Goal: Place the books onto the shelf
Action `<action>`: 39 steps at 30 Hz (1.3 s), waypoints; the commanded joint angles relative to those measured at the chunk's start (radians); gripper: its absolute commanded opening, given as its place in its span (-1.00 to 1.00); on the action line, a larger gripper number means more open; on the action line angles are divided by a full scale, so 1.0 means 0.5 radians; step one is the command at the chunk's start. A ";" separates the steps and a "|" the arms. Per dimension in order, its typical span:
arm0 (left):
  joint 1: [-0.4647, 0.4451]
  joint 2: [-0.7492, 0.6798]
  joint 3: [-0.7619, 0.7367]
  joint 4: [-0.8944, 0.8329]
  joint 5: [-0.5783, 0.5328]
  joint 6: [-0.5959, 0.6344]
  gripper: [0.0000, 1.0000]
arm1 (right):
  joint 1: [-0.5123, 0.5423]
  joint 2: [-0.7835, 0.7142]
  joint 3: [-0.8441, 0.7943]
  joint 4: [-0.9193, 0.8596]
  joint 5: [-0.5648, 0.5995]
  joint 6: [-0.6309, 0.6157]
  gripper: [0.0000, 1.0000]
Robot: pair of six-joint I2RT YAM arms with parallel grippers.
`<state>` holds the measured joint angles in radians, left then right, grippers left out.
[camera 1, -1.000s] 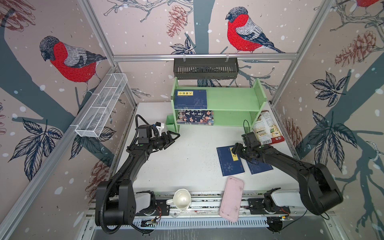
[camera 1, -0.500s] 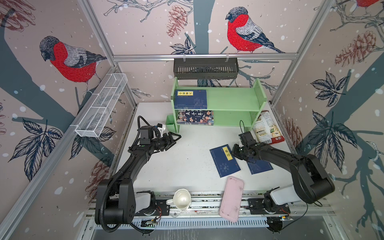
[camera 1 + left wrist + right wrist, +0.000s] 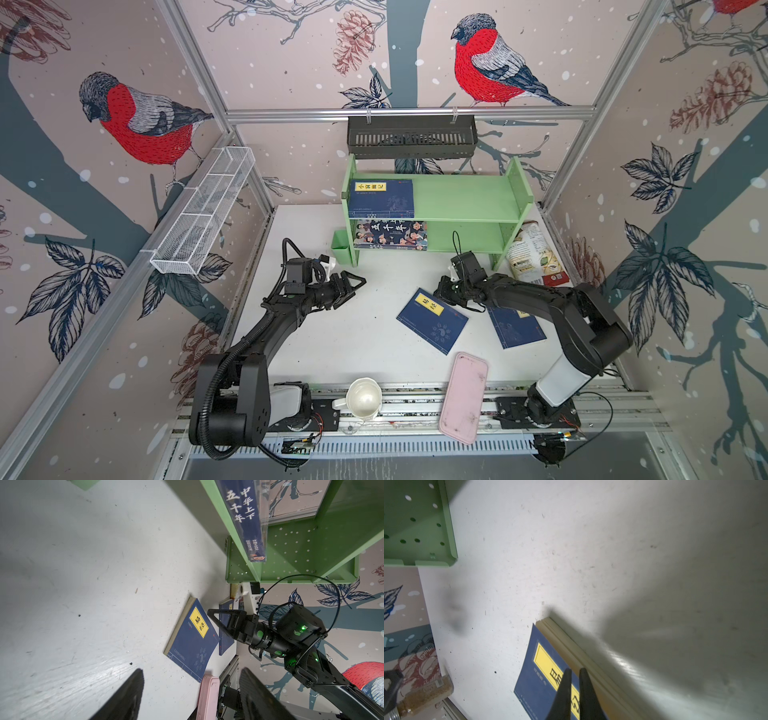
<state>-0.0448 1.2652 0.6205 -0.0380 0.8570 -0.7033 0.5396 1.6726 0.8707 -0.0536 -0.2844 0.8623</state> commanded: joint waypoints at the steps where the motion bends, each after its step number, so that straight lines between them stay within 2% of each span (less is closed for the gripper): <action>1: -0.011 0.004 -0.010 0.107 -0.018 -0.026 0.47 | -0.010 -0.017 0.017 0.007 0.051 -0.013 -0.74; 2: -0.012 0.006 -0.013 0.108 -0.019 -0.021 0.47 | -0.017 -0.032 0.017 -0.022 0.064 -0.033 -0.68; 4: -0.013 0.008 -0.014 0.110 -0.021 -0.018 0.47 | -0.027 -0.066 0.013 -0.084 0.089 -0.076 -0.39; 7: -0.012 0.004 -0.023 0.108 -0.023 -0.023 0.48 | -0.035 -0.127 -0.013 -0.182 0.129 -0.147 -0.11; 10: -0.017 0.010 -0.026 0.080 0.004 0.004 0.48 | -0.048 -0.190 -0.067 -0.260 0.157 -0.199 0.09; 13: -0.044 0.027 -0.059 0.148 0.063 -0.056 0.49 | -0.069 -0.254 -0.162 -0.279 0.132 -0.223 0.19; 19: -0.176 0.068 -0.063 0.104 0.010 -0.011 0.49 | -0.084 -0.304 -0.273 -0.310 0.087 -0.261 0.27; 27: -0.290 0.153 -0.097 0.113 -0.010 -0.023 0.49 | -0.038 -0.366 -0.357 -0.270 -0.029 -0.209 0.24; 35: -0.384 0.292 -0.113 0.157 -0.023 -0.043 0.50 | 0.174 -0.270 -0.350 0.070 -0.339 -0.024 0.25; 39: -0.454 0.295 -0.161 0.182 -0.072 -0.032 0.52 | 0.277 -0.140 -0.242 0.168 -0.331 0.022 0.25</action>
<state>-0.2577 1.4109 0.5510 0.0109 0.8413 -0.7258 0.6582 1.5791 0.7216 -0.0498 -0.4217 0.8417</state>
